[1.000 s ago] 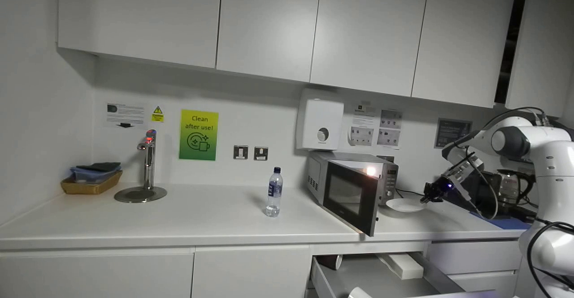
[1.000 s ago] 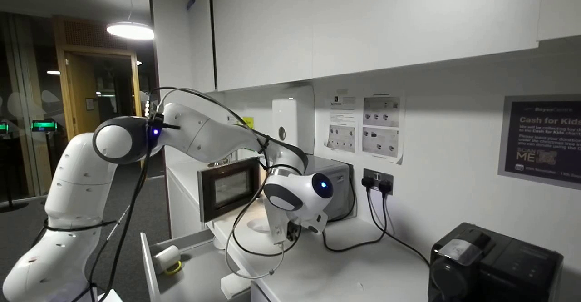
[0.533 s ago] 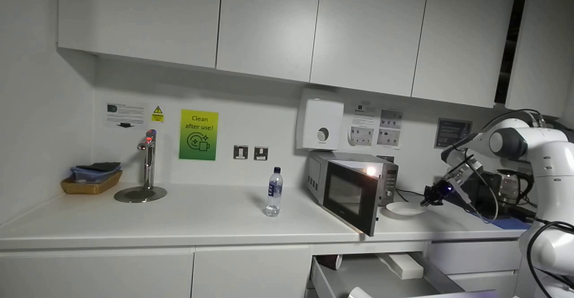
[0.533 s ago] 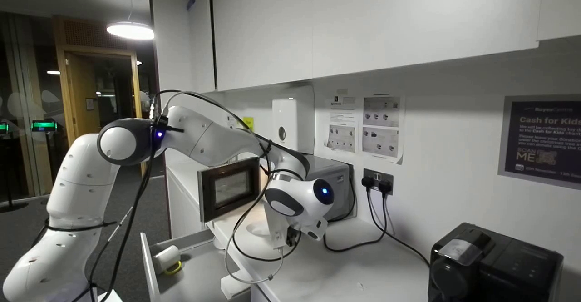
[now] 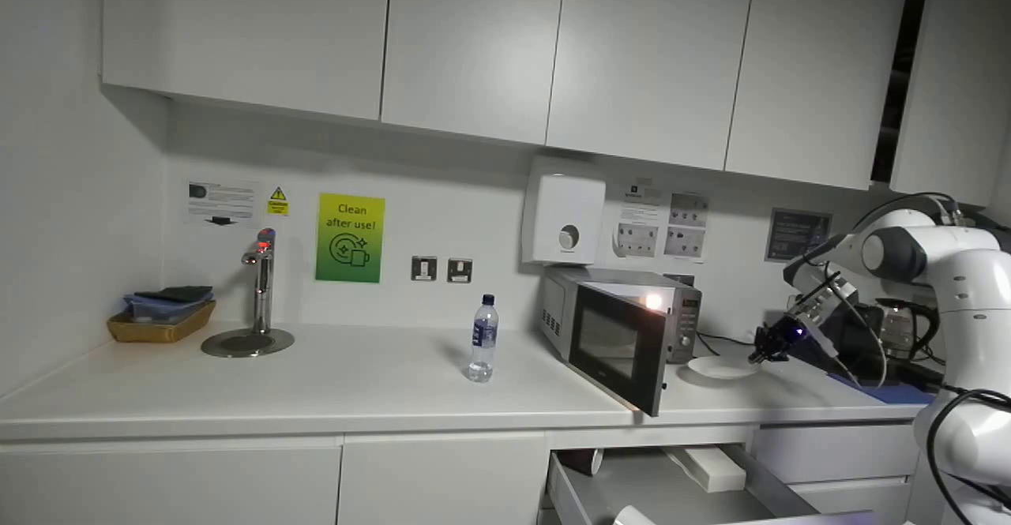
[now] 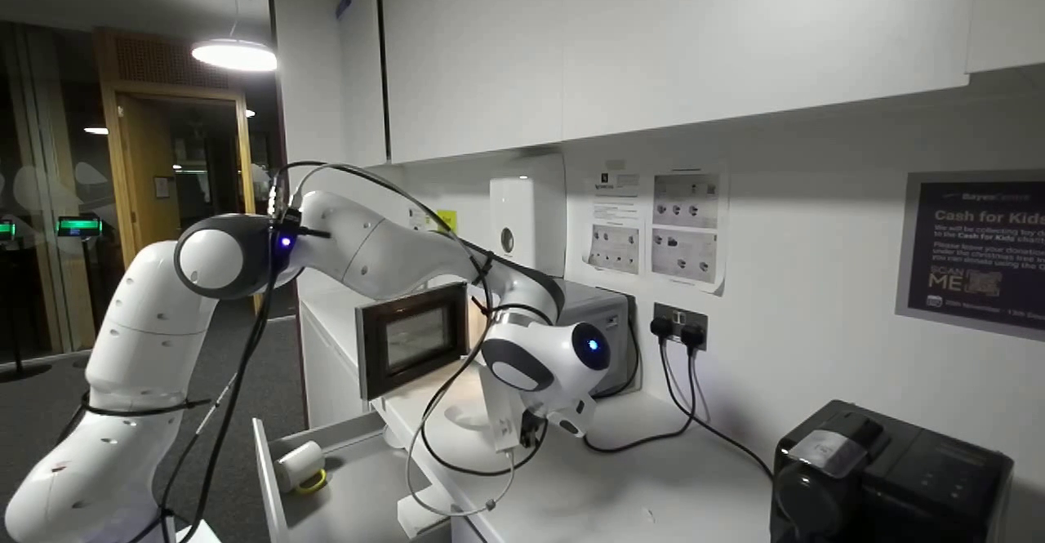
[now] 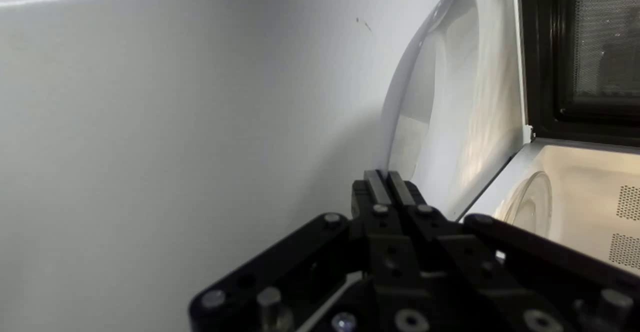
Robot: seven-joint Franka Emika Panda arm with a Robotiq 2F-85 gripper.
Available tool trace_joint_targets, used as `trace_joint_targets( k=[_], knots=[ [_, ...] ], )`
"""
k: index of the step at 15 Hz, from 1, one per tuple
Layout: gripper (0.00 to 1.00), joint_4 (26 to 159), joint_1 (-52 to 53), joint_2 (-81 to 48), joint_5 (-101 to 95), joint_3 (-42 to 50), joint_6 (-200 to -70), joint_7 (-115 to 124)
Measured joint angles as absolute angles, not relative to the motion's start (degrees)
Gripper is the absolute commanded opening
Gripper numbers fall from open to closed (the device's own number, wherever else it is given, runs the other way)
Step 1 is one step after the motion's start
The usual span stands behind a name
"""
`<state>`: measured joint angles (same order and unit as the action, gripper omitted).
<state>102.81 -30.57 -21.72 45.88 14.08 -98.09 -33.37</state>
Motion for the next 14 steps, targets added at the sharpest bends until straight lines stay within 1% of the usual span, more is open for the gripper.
trace_joint_targets(
  k=[7, 14],
  knots=[
    [0.01, 99.3, -32.6, -22.5, 44.7, 15.8, -94.1, -34.1],
    [0.01, 96.1, -35.1, -27.0, 44.7, 15.8, -93.9, -38.8]
  ],
)
